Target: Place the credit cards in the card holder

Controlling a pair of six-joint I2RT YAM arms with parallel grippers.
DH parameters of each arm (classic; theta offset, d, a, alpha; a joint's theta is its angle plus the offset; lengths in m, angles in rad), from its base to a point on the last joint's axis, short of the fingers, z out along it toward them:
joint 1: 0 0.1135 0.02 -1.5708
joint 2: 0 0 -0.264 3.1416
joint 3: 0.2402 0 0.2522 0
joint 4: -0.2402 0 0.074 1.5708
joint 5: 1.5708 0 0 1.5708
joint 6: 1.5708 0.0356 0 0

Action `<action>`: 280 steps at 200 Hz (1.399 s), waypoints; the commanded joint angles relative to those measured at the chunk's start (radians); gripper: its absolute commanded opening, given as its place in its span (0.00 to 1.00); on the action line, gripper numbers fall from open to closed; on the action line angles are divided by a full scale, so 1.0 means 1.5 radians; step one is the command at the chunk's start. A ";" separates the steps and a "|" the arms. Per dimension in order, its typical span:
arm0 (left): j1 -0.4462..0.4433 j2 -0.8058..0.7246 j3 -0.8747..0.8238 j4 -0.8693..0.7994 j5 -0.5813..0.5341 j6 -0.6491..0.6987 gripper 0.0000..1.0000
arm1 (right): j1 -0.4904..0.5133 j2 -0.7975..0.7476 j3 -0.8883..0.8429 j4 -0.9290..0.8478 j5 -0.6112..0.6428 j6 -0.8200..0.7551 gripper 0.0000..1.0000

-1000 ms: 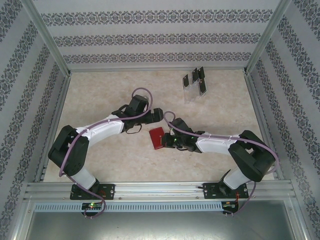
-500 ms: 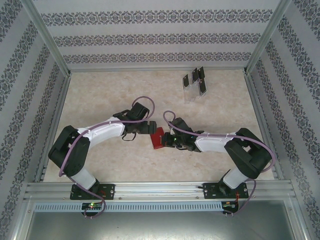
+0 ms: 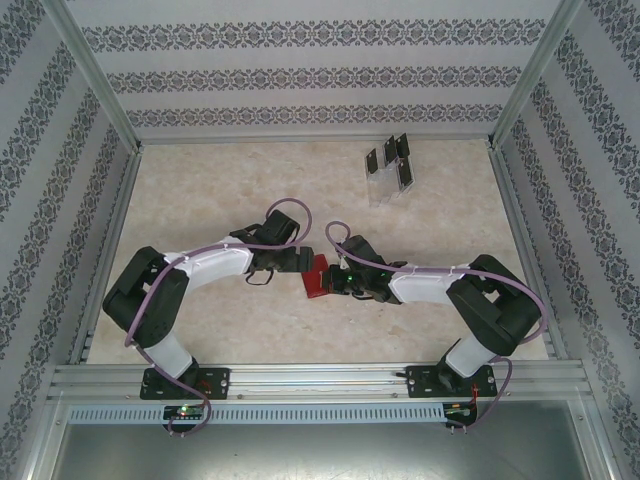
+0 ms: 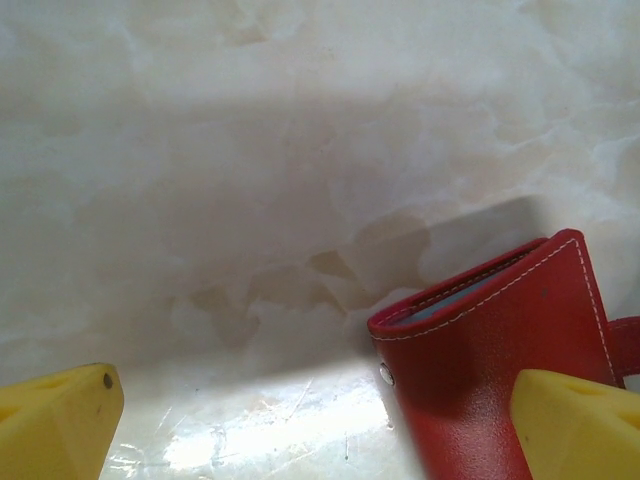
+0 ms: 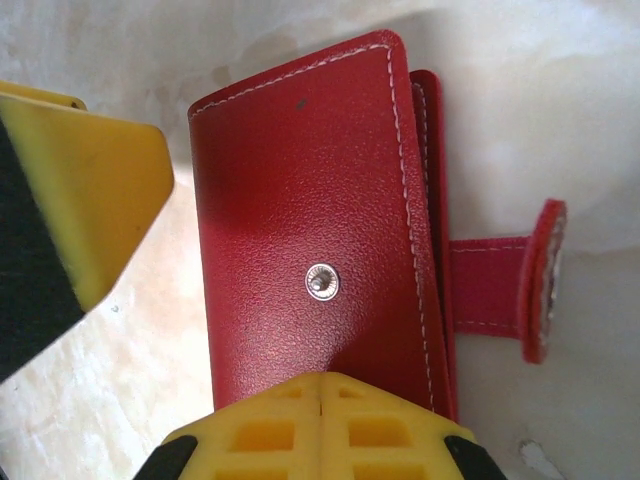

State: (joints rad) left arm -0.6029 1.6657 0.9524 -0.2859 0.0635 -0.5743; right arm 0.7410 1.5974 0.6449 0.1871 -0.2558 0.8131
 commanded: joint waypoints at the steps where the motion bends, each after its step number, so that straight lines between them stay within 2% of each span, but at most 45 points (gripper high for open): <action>1: -0.009 0.009 -0.013 0.053 0.014 0.009 1.00 | -0.007 0.016 -0.008 0.015 -0.011 0.002 0.00; 20: -0.009 0.021 -0.011 0.054 0.014 0.008 1.00 | -0.007 0.017 -0.009 0.016 -0.010 0.003 0.00; 65: -0.009 0.061 0.005 -0.019 -0.033 0.002 1.00 | -0.008 0.015 -0.010 0.016 -0.009 0.005 0.00; 161: -0.010 0.065 -0.015 -0.020 -0.047 -0.009 1.00 | -0.012 0.006 -0.015 0.018 -0.014 0.009 0.00; 189: -0.009 0.061 -0.020 -0.025 -0.055 -0.013 1.00 | -0.024 -0.023 -0.006 -0.001 -0.029 0.006 0.11; 212: -0.009 0.058 -0.024 -0.028 -0.058 -0.020 1.00 | -0.048 -0.084 0.002 -0.036 -0.037 -0.002 0.16; 250: -0.010 0.054 -0.028 -0.031 -0.062 -0.022 1.00 | -0.107 -0.175 0.052 -0.170 -0.024 -0.057 0.22; 280: -0.010 0.047 -0.031 -0.032 -0.066 -0.024 1.00 | -0.119 -0.165 0.112 -0.285 0.006 -0.124 0.36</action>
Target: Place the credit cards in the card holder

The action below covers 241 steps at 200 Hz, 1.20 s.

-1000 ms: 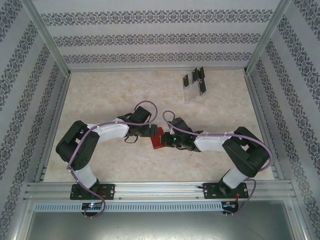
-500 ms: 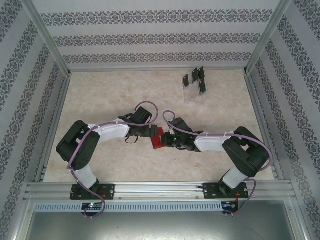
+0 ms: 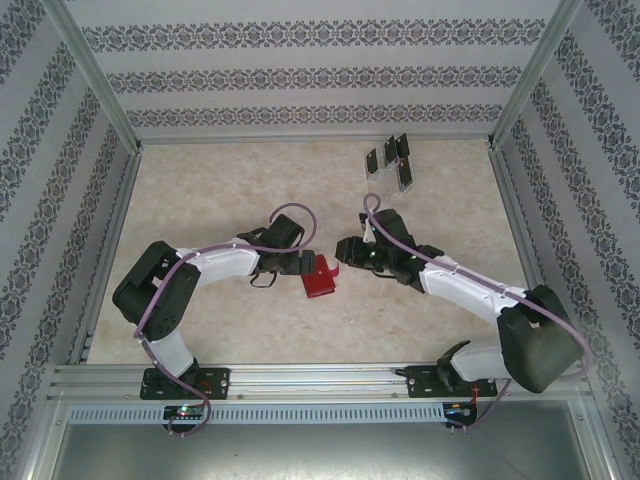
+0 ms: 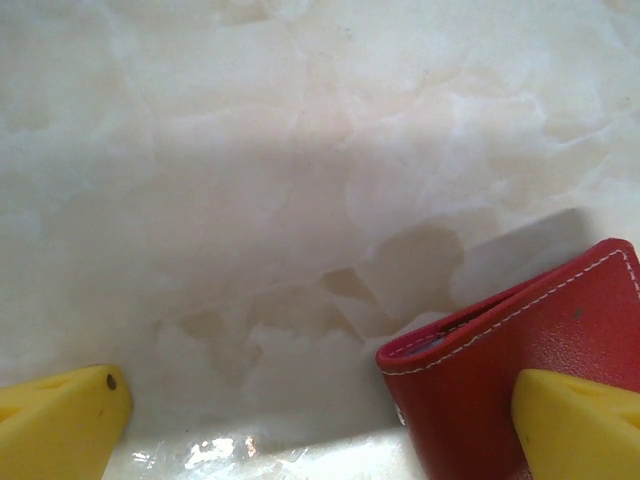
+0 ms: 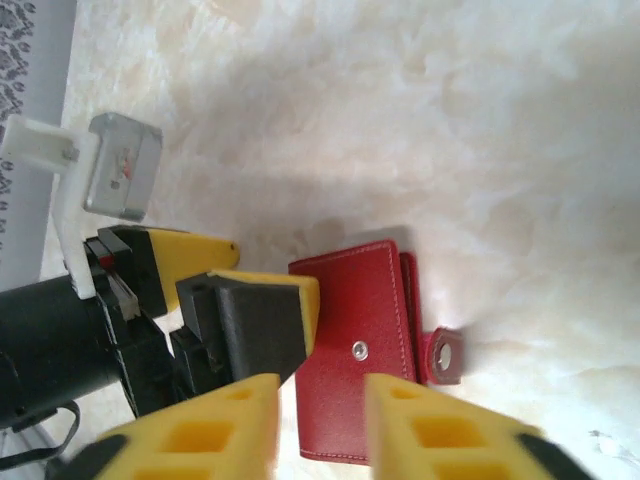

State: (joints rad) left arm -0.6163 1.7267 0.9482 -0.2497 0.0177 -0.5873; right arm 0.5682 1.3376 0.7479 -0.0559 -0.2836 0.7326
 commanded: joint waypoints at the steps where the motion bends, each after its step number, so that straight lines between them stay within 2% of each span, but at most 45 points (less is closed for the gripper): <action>1: -0.001 0.006 -0.028 -0.056 -0.035 -0.015 1.00 | -0.004 0.010 0.045 -0.126 0.024 -0.072 0.36; 76: -0.004 0.001 -0.036 -0.050 -0.029 -0.017 1.00 | 0.013 0.119 0.107 -0.174 0.026 -0.126 0.38; 133: -0.007 0.000 -0.041 -0.048 -0.028 -0.018 1.00 | 0.019 0.147 0.116 -0.168 0.030 -0.127 0.28; 183: -0.008 0.000 -0.043 -0.046 -0.027 -0.018 1.00 | 0.020 0.176 0.131 -0.161 0.028 -0.131 0.27; 241: -0.007 -0.003 -0.045 -0.045 -0.028 -0.018 1.00 | 0.020 0.196 0.133 -0.160 0.030 -0.136 0.16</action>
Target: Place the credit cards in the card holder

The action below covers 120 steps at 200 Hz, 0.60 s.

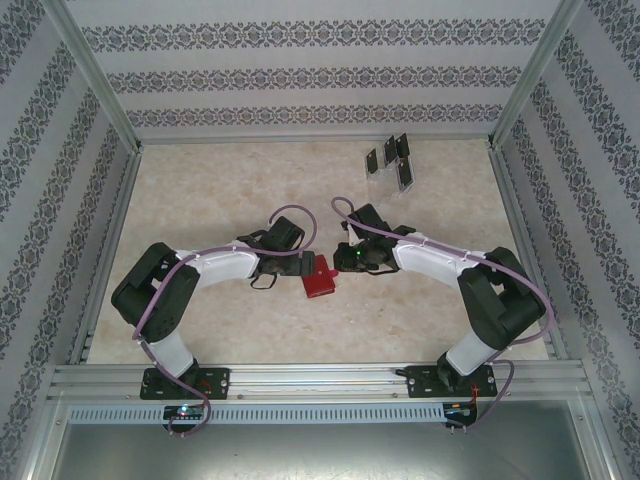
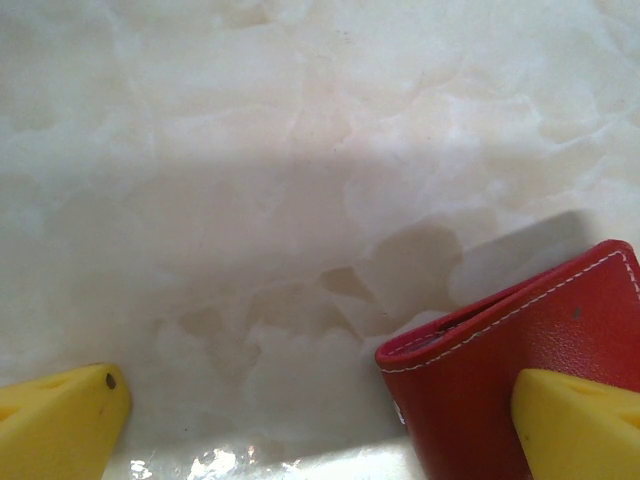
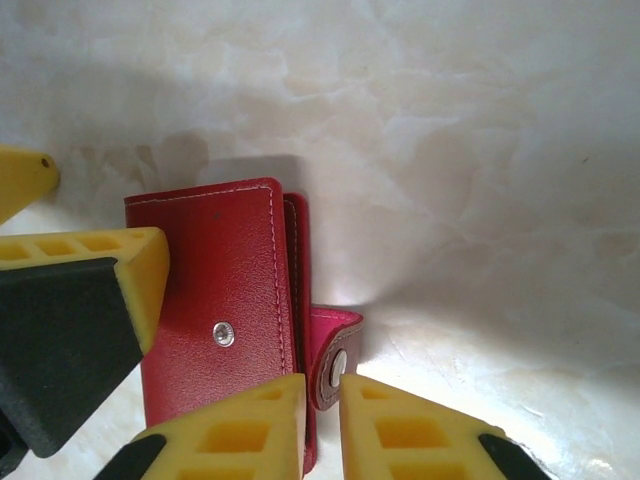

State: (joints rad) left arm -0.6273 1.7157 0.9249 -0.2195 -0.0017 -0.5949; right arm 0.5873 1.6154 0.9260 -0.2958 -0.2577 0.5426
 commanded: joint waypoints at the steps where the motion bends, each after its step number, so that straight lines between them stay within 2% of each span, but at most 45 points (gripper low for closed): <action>1: 0.000 0.005 -0.030 -0.065 -0.015 -0.013 1.00 | 0.007 0.012 0.015 0.001 0.013 -0.009 0.16; 51: -0.001 0.005 -0.032 -0.061 -0.014 -0.013 1.00 | 0.006 0.018 0.010 0.001 0.013 -0.013 0.05; 82: -0.001 0.007 -0.033 -0.061 -0.013 -0.014 1.00 | 0.003 0.015 0.011 0.002 0.011 -0.013 0.05; 90: -0.001 0.007 -0.033 -0.061 -0.013 -0.014 1.00 | 0.002 0.014 0.012 0.001 0.009 -0.014 0.00; 120: -0.002 0.006 -0.032 -0.061 -0.013 -0.012 1.00 | -0.002 0.000 0.009 0.008 -0.008 -0.008 0.00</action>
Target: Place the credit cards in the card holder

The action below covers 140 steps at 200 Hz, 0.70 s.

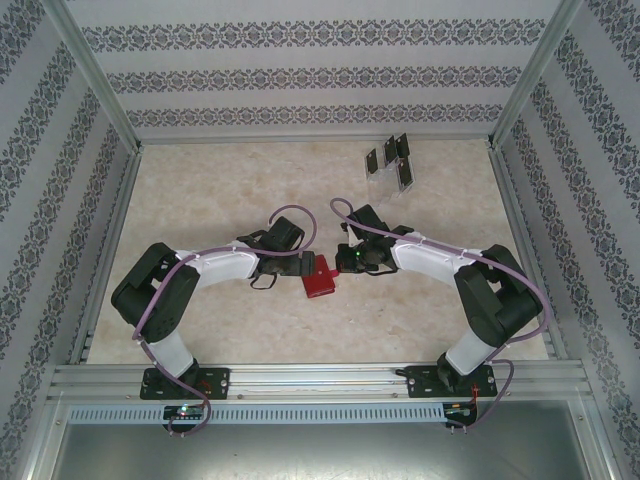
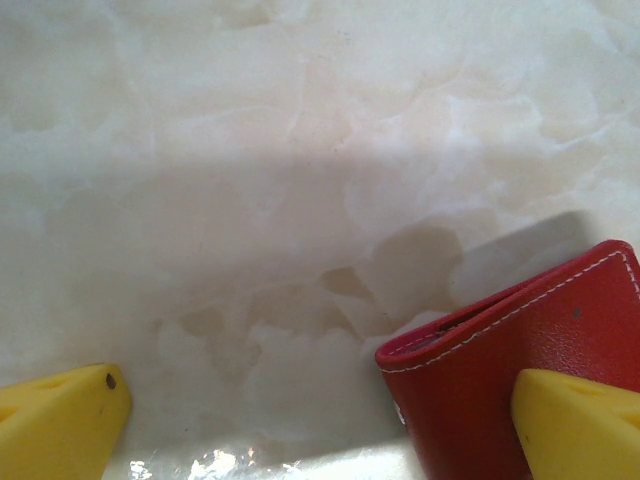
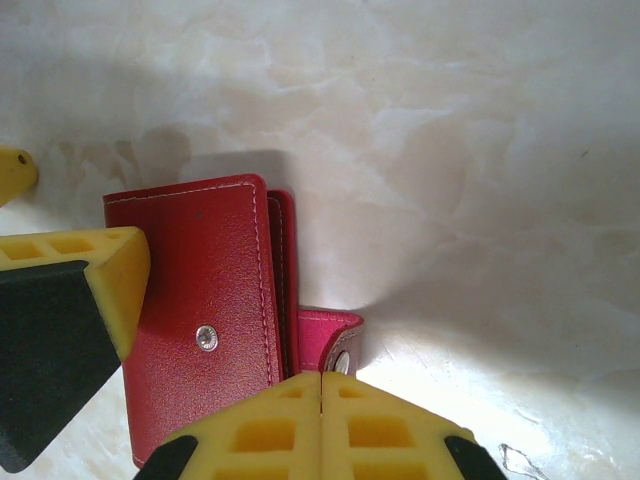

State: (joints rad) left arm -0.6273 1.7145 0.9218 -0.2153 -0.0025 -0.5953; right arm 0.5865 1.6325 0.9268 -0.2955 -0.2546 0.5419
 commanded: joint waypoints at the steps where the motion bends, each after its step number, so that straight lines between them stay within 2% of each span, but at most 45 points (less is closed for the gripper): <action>1: -0.002 0.007 -0.030 -0.064 -0.013 -0.012 1.00 | -0.001 -0.012 0.009 0.008 -0.011 -0.008 0.00; 55: -0.002 0.005 -0.029 -0.062 -0.010 -0.011 1.00 | 0.007 -0.029 0.011 0.026 -0.064 0.004 0.00; 140: -0.005 0.007 -0.034 -0.056 -0.008 -0.012 1.00 | 0.039 0.018 0.021 0.064 -0.090 0.020 0.00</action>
State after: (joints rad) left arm -0.6289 1.7111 0.9138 -0.2050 -0.0040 -0.5949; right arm 0.6239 1.6264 0.9291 -0.2279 -0.3622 0.5533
